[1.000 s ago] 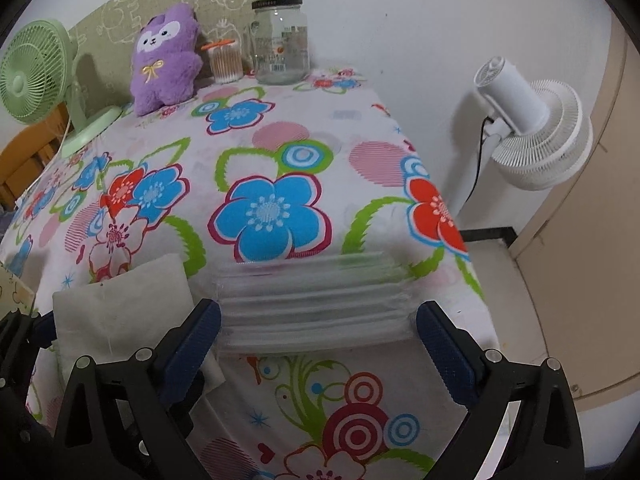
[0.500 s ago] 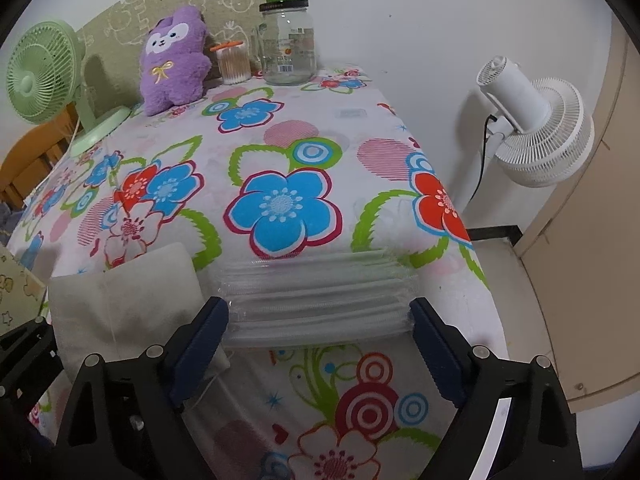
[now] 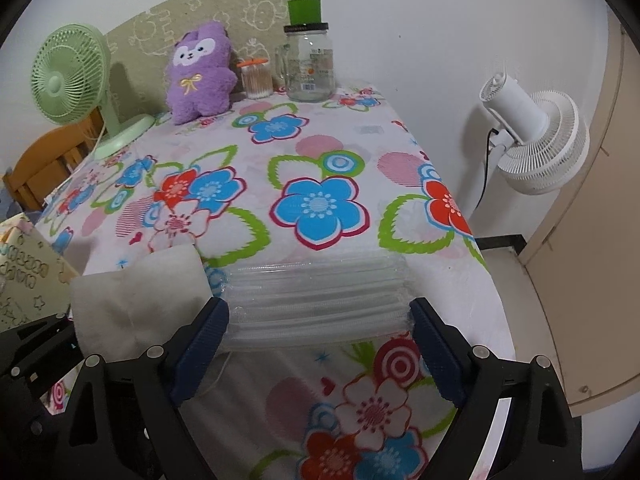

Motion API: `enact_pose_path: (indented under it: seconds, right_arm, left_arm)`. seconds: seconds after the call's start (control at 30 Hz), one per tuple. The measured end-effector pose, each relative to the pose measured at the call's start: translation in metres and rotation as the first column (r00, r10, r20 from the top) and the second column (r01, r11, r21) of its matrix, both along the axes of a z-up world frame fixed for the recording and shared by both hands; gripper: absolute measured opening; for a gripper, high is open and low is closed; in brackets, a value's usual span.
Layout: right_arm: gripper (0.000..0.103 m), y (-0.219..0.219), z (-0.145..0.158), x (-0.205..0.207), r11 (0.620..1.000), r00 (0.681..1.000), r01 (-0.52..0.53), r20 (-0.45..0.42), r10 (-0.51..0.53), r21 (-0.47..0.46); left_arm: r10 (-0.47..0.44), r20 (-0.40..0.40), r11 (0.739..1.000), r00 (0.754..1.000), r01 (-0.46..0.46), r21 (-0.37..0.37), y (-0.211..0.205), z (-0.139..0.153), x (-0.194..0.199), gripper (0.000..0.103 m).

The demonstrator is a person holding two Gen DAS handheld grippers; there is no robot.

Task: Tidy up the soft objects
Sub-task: 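Grasp the white cloth with the left tool while the right tool grasps the clear bag, then carry the white cloth with the left tool while the right tool carries the clear bag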

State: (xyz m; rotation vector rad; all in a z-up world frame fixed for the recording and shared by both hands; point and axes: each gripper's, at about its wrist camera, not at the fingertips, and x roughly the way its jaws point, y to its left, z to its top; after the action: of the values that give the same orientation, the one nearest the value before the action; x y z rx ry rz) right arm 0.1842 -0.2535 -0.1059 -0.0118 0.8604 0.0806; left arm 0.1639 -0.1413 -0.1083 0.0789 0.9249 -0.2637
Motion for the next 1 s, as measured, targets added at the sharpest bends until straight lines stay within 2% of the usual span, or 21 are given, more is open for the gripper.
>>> enact_pose_path:
  seconds: [0.27, 1.0]
  right_arm:
    - [0.092, 0.010, 0.008, -0.019, 1.000, 1.000, -0.003, 0.020, 0.003, 0.017]
    - [0.092, 0.034, 0.033, -0.067, 1.000, 0.997, -0.015, 0.079, 0.013, 0.019]
  left_arm:
    - [0.019, 0.009, 1.000, 1.000, -0.019, -0.003, 0.012, 0.005, -0.013, 0.024]
    - [0.036, 0.085, 0.999, 0.996, -0.035, -0.020, 0.033, 0.026, -0.054, 0.023]
